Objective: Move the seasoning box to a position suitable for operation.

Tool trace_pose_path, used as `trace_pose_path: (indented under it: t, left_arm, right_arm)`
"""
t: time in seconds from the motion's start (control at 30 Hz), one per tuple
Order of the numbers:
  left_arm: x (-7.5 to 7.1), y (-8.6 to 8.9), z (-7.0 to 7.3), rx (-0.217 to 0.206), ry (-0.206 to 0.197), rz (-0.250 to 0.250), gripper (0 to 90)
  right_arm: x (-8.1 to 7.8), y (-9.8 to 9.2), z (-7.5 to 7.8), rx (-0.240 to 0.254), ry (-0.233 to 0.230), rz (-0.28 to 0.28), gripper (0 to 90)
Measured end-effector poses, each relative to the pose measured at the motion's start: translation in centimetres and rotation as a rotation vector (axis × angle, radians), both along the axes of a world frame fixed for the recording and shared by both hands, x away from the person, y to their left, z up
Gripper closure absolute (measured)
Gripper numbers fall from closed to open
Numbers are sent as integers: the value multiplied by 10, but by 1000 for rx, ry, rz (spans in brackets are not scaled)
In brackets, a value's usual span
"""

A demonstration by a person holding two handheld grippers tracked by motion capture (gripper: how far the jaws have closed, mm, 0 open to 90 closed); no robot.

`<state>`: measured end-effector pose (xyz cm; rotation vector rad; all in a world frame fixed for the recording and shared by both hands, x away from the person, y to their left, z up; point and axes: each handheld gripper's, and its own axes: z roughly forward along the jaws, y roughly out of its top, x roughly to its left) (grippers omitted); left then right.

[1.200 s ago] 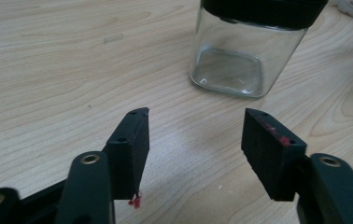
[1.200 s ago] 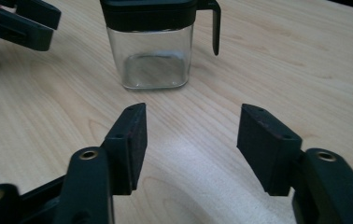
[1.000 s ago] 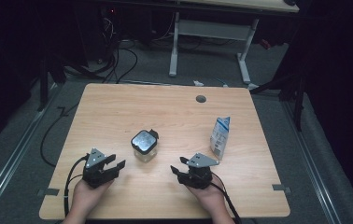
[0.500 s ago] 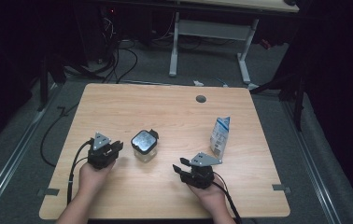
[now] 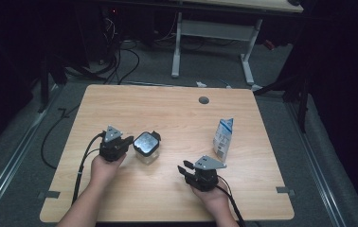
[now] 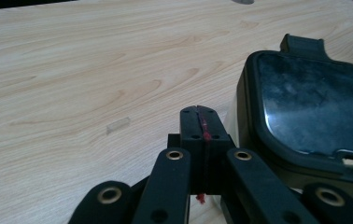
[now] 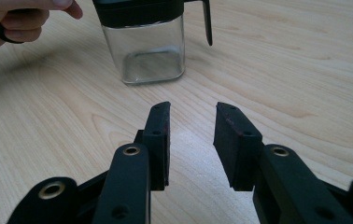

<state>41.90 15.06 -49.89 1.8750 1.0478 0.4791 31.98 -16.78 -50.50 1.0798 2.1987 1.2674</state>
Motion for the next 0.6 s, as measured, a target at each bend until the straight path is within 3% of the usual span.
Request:
trace_pose_path:
  t: [0.3,0.6]
  left_arm:
    - [-2,-2,-1,-3,-4,-28,900]
    - [-14,-6,2,-3,-25,-58,900]
  right_arm:
    - [4,-3,-4,-3,9,-34,618]
    - [7,-4,-7,-7,16,-66,612]
